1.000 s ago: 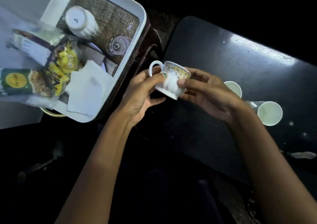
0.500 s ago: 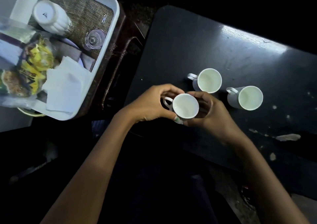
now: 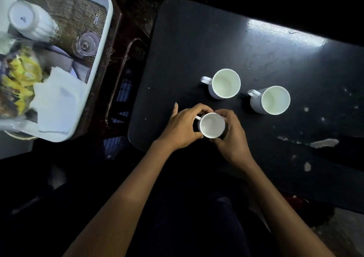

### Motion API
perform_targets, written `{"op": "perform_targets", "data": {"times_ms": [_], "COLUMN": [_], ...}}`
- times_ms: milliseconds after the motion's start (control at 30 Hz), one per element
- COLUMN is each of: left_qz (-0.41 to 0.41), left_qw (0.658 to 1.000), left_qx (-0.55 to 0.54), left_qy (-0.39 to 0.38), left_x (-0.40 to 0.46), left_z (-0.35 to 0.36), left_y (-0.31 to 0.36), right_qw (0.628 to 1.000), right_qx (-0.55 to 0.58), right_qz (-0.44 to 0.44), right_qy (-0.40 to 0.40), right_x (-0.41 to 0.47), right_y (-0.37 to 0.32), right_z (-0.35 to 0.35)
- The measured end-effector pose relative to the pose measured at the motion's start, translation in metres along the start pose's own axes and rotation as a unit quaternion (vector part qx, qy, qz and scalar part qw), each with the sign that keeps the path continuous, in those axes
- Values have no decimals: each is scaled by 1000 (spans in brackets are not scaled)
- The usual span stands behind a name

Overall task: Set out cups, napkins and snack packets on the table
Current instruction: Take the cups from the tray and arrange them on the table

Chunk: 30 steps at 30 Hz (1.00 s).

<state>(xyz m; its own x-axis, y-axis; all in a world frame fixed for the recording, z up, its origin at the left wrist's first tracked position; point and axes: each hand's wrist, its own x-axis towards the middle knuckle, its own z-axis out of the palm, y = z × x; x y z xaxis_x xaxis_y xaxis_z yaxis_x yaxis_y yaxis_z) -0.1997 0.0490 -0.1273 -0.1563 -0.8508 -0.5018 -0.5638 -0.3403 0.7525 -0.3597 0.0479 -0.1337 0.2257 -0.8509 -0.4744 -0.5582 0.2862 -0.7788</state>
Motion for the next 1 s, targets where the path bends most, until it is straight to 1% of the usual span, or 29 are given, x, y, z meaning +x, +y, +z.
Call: {"op": "perform_targets", "data": {"times_ms": [267, 467, 567, 667, 767, 867, 1000], "left_qz": [7, 9, 13, 13, -9, -33, -41], "left_qw": [999, 997, 997, 997, 981, 947, 892], "left_qx": [38, 73, 69, -22, -122, -196, -251], "left_qy": [3, 4, 20, 70, 152, 254, 374], "left_x": [0, -6, -15, -25, -32, -32, -28], "left_z": [2, 3, 2, -2, -9, -27, -71], "left_y": [2, 6, 7, 10, 11, 11, 3], "right_qw": [999, 998, 998, 996, 989, 988, 984], "right_qx": [-36, -51, -53, -52, -51, -33, -27], "right_qz": [-13, -27, -25, -30, -50, -75, -145], "right_qy": [-4, -17, -1, 67, 126, 131, 101], "right_x": [1, -5, -13, -17, -13, 1, 31], "right_y": [10, 2, -5, -18, -37, -64, -116], "right_z": [3, -4, -9, -8, -2, 11, 41]}}
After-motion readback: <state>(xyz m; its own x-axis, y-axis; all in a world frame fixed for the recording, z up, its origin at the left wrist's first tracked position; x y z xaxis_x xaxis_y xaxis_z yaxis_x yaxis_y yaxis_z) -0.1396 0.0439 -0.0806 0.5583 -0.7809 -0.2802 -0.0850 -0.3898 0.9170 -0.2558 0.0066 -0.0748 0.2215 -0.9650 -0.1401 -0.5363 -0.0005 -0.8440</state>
